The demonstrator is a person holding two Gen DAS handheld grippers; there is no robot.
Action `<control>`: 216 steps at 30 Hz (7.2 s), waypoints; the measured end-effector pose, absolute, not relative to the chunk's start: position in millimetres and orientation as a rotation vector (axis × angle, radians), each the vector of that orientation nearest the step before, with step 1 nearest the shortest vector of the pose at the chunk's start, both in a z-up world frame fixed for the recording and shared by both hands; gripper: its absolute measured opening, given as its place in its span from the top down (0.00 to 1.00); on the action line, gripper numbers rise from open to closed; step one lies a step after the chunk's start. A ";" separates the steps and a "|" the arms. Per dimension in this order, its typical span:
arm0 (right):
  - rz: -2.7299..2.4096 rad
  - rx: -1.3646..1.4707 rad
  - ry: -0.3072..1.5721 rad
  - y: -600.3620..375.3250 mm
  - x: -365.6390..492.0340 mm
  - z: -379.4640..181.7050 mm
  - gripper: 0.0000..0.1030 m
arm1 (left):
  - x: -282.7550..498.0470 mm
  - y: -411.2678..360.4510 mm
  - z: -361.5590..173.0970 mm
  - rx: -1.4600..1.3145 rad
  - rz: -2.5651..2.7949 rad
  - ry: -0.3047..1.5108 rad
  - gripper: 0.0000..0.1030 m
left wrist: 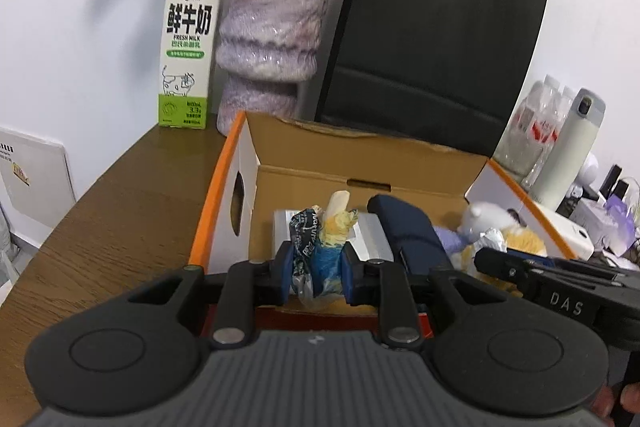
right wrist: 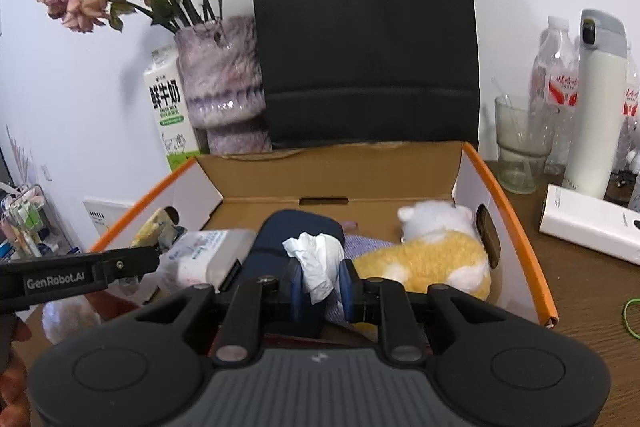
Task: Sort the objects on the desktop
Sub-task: 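Carry the blue packet into the box with the left tool while the right tool drops the tissue in, then grasp the clear plastic bag with the left tool while the right tool grasps the orange toy, then lower the plastic bag into the box with the left tool while the right tool drops the orange toy in, then grasp the red rose with the left tool while the right tool grasps the white round puck, then carry the red rose into the box with the left tool while the right tool drops the white puck in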
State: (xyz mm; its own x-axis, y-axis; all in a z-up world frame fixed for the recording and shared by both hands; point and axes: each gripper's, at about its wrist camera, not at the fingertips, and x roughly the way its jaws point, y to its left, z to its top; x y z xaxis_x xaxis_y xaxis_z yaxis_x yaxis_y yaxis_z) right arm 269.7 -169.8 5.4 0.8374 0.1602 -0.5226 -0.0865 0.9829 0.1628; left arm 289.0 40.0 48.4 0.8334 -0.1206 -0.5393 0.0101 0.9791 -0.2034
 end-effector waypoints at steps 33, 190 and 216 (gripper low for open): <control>-0.059 0.076 0.592 -217.1 172.4 3.3 0.00 | 199.3 106.1 56.6 -0.216 0.109 0.525 0.00; 0.037 0.008 0.663 -176.0 178.8 -32.1 0.63 | 227.4 34.7 14.1 -0.156 -0.109 0.678 0.61; 0.090 0.064 0.431 -181.3 167.0 35.8 0.63 | 200.9 16.7 77.1 -0.133 -0.195 0.458 0.64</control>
State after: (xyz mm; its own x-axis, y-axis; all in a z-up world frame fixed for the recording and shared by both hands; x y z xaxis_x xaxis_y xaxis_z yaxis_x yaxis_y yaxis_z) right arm 167.0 -181.3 35.8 0.9048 0.1003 -0.4138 -0.0731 0.9940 0.0811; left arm 200.9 16.7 77.1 0.8786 -0.2162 -0.4257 0.1565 0.9728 -0.1710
